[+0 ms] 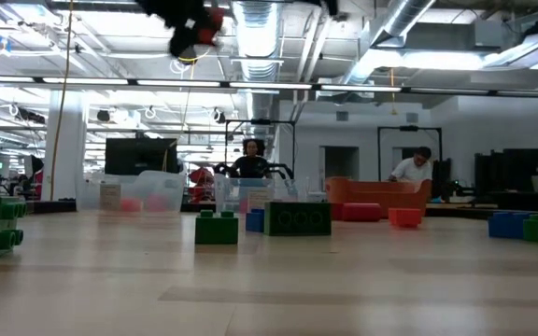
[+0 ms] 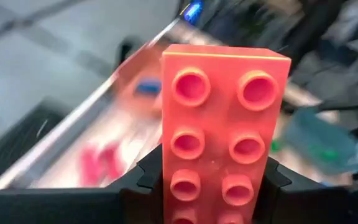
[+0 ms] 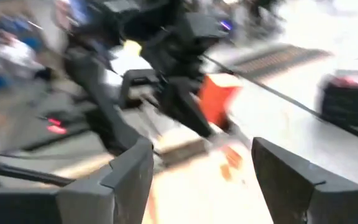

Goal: Sort blocks
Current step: Put the orange game piece into the left transparent bin, then put the blue game piece into the orange bin

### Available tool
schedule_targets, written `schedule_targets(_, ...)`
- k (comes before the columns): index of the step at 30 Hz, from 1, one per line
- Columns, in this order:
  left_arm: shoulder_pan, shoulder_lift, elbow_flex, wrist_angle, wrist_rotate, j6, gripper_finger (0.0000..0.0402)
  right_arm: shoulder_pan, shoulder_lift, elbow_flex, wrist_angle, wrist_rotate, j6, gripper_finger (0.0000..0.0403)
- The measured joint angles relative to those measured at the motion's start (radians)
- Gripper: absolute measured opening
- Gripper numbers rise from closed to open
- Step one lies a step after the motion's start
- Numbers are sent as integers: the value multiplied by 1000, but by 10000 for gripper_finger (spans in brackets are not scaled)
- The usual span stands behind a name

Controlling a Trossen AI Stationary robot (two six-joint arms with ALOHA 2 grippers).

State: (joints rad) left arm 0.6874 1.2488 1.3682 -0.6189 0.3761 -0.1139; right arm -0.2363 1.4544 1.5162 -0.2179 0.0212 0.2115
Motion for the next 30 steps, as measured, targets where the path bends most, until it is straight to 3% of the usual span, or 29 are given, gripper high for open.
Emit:
schedule_targets(7, 196, 124, -57, -227, -213, -1, 126, 11, -35, -1, -144, 53, -2, 275)
schedule_targets(12, 261, 250, -114, -269, -286, -10, 152, 55, -12, -2, -137, 58, 0, 275)
schedule_targets(16, 278, 348, -114, -299, -348, 29, 145, 83, -8, -3, -147, 58, -1, 275)
schedule_targets(23, 291, 445, -114, -369, -351, 69, 129, 100, -12, -2, -149, 58, -2, 276)
schedule_targets(30, 277, 347, -84, -429, -296, 116, 165, 100, -14, -2, -186, 58, 8, 276)
